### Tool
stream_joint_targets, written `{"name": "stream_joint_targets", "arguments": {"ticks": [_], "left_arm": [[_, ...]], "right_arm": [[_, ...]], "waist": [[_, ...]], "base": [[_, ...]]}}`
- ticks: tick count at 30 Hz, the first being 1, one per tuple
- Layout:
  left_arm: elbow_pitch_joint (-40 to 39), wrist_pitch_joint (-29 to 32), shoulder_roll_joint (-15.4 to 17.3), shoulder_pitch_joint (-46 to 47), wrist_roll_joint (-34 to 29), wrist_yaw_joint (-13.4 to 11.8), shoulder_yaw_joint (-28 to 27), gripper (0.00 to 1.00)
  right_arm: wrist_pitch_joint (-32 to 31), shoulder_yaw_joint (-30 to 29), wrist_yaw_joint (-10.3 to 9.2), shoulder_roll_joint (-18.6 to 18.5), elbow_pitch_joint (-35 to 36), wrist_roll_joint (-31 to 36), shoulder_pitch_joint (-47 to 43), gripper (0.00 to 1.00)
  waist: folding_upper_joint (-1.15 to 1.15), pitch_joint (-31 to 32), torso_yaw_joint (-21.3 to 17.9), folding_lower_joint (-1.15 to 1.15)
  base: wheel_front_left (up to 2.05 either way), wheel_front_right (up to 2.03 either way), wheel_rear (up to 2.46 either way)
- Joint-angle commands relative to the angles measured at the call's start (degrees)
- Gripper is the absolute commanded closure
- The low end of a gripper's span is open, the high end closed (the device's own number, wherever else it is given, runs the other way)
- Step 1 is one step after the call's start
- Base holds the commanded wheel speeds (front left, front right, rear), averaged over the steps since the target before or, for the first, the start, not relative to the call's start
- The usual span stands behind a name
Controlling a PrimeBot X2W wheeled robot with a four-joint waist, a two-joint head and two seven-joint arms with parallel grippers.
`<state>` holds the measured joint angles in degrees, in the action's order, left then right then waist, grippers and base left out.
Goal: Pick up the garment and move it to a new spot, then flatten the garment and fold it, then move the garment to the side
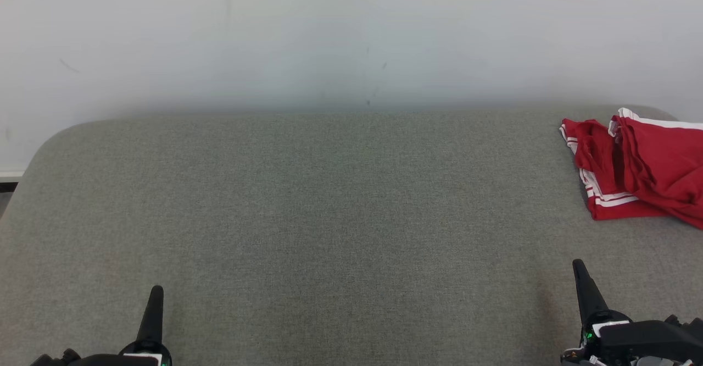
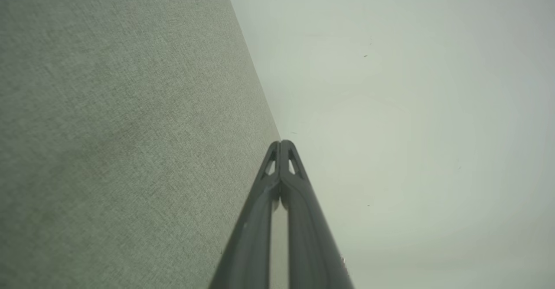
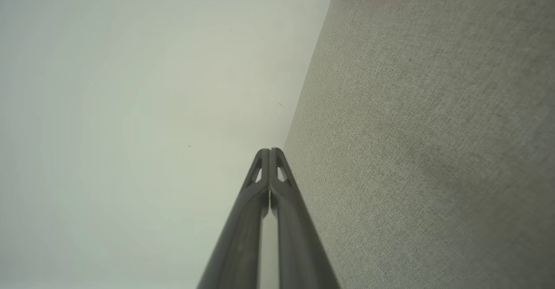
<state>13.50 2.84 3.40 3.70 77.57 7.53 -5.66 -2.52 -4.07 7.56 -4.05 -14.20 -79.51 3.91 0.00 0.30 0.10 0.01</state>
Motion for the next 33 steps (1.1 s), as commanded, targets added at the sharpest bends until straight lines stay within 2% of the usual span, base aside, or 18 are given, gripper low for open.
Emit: {"name": "stream_joint_targets", "arguments": {"ticks": [1, 33], "left_arm": [[-0.15, 0.24, -0.12, 1.09, 0.83, -0.05, -0.21, 1.0], [0.62, 3.76, -0.59, 2.78, 14.49, -0.06, -0.98, 1.0]], "right_arm": [[-0.16, -0.27, -0.1, 0.11, 0.41, -0.85, 0.83, 1.0], [-3.79, -2.2, -0.13, 0.95, 0.27, -13.03, 2.44, 1.0]], "waist": [[0.0, -0.01, 0.0, 0.0], [0.0, -0.46, -0.09, -0.01]], "base": [[0.0, 0.0, 0.0], [0.0, 0.0, 0.0]]}}
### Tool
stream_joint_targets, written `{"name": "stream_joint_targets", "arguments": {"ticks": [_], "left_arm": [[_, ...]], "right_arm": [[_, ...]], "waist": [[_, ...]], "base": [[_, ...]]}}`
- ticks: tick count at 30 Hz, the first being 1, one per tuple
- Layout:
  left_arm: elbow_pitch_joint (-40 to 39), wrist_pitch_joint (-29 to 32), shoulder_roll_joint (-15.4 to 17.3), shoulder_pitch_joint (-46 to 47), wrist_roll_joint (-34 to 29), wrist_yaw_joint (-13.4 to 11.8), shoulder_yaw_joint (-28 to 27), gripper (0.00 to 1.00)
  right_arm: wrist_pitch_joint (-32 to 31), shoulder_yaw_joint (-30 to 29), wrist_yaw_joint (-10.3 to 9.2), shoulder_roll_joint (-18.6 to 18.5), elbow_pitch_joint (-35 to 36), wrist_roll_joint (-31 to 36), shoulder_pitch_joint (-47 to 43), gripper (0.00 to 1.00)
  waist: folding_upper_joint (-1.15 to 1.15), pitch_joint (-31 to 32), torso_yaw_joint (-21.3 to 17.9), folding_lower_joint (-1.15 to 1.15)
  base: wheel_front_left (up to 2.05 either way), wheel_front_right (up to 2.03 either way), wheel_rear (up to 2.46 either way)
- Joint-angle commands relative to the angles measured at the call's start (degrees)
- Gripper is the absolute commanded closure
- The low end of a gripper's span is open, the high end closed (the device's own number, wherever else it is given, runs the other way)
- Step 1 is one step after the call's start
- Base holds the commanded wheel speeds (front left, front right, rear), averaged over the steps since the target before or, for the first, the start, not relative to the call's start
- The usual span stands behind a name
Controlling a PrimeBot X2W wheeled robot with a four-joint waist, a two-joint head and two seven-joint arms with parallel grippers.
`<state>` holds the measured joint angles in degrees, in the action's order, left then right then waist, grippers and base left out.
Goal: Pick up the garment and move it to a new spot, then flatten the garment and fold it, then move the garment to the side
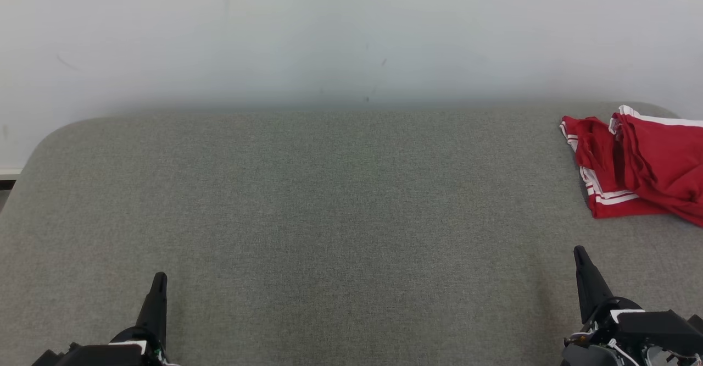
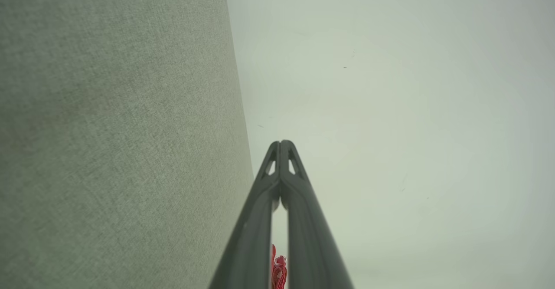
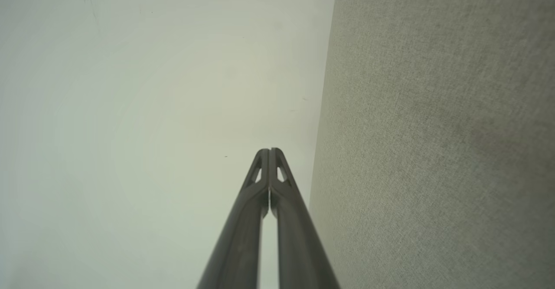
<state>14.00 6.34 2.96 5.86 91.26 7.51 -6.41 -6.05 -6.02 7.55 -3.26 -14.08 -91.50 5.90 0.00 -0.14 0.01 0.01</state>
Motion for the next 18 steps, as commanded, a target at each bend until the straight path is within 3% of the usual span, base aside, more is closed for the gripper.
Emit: {"name": "stream_joint_targets", "arguments": {"ticks": [1, 18], "left_arm": [[0.15, 0.41, -0.16, 0.68, 1.21, -0.04, -0.25, 1.0], [0.13, 0.32, -0.15, 0.68, 1.28, -0.03, -0.23, 1.0]], "right_arm": [[-0.39, -0.31, -0.12, 0.17, 0.14, -1.31, 0.52, 1.0], [-0.44, -0.37, -0.12, 0.23, 0.12, -1.08, 0.52, 1.0]], "waist": [[0.0, -0.02, 0.0, -0.01], [0.0, -0.03, -0.01, -0.01]], "base": [[0.0, 0.0, 0.0], [0.0, 0.0, 0.0]]}}
